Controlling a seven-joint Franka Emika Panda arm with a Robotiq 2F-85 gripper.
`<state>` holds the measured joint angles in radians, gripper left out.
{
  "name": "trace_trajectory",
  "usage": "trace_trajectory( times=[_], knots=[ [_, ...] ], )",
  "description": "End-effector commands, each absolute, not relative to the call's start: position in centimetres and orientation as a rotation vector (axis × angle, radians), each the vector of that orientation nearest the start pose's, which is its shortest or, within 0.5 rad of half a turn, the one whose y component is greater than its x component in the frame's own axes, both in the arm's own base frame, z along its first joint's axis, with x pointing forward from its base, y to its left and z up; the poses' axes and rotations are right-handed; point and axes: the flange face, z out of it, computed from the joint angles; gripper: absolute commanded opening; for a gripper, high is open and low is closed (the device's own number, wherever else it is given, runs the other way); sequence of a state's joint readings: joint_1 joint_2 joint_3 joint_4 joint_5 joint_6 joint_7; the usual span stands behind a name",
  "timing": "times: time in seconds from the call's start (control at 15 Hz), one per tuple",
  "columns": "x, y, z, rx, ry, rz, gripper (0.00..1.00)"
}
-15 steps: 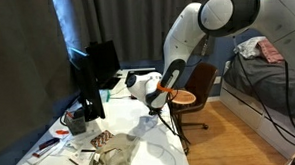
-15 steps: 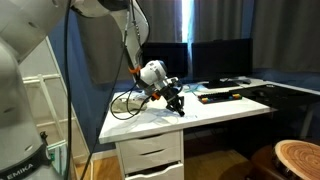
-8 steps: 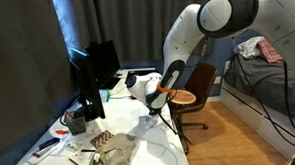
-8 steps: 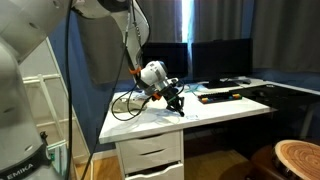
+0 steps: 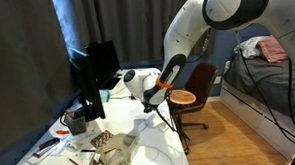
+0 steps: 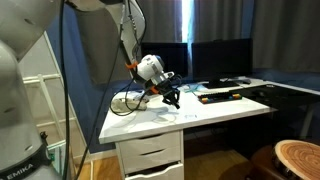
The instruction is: Move the white sachet forward on the table
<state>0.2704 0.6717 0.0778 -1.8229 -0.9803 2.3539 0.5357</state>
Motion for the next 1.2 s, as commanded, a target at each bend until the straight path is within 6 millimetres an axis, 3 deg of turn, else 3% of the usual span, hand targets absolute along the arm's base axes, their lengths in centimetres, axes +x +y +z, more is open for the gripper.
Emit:
trace_trajectory(
  times=[0.0,0.27,0.53,0.6,0.67,0.93,1.13],
  knots=[
    [57.4,21.8,19.8,2.453,0.759,0.226,0.04],
    [56.7,21.8,21.5,2.471,0.730,0.238,0.05],
    [57.1,20.4,21.7,2.484,0.688,0.246,0.11],
    [57.3,20.2,21.5,2.485,0.688,0.242,0.20],
    [57.6,19.9,21.2,2.490,0.686,0.239,0.37],
    [58.5,19.2,19.5,2.482,0.657,0.230,0.62],
    [59.2,18.6,17.8,2.488,0.641,0.219,0.57]
  ],
)
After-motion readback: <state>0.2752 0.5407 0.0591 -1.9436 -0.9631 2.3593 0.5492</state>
